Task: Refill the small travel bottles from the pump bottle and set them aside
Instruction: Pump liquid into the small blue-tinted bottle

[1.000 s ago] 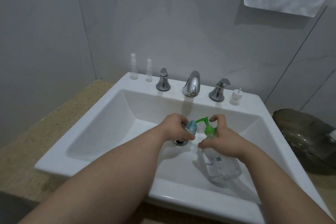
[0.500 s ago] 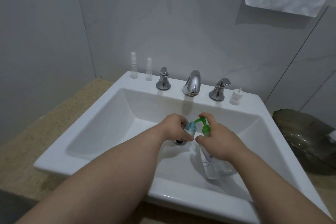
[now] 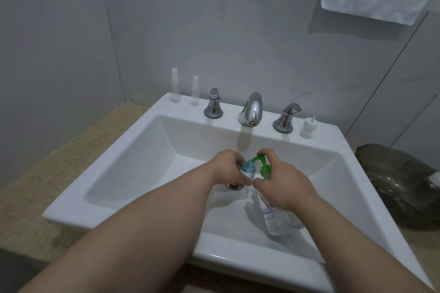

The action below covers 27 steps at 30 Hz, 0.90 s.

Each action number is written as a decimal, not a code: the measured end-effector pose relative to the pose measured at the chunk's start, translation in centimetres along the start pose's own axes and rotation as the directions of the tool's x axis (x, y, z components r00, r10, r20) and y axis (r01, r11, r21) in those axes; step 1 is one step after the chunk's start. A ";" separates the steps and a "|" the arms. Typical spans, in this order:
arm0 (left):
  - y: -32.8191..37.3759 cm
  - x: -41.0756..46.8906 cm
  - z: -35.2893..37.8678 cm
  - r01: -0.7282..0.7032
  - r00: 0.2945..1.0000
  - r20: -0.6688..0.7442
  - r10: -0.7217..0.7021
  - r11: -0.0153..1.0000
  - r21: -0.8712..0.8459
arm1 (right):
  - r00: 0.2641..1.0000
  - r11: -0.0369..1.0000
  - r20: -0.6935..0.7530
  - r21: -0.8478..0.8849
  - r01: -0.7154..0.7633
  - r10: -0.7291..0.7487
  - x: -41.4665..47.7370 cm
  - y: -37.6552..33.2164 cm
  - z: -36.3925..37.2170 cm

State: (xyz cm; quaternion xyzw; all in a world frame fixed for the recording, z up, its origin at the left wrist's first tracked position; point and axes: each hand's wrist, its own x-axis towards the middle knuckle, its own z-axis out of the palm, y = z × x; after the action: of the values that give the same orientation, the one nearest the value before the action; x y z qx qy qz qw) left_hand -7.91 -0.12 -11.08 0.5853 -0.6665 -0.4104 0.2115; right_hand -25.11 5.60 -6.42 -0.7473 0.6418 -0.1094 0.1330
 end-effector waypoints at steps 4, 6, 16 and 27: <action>0.1 0.0 -0.1 -0.007 1.000 -0.003 0.007 1.000 0.000 | 1.000 1.000 -0.004 0.005 -0.004 0.004 0.0 0.0 0.0; 0.1 0.0 0.0 -0.007 1.000 -0.006 0.007 1.000 0.000 | 1.000 1.000 -0.005 0.004 -0.001 0.001 0.0 0.0 0.0; 0.1 0.0 -0.1 -0.018 1.000 -0.016 0.018 1.000 0.003 | 1.000 1.000 -0.011 -0.004 -0.006 0.006 0.1 -0.4 -0.1; 0.1 -0.1 -0.1 -0.026 1.000 0.001 0.026 1.000 -0.006 | 1.000 1.000 -0.021 0.006 -0.018 0.018 0.2 -0.3 0.0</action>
State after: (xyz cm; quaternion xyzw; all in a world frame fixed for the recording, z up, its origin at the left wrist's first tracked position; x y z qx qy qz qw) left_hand -7.86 -0.02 -10.97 0.5756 -0.6730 -0.4099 0.2185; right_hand -24.80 5.41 -6.29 -0.7399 0.6496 -0.1180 0.1292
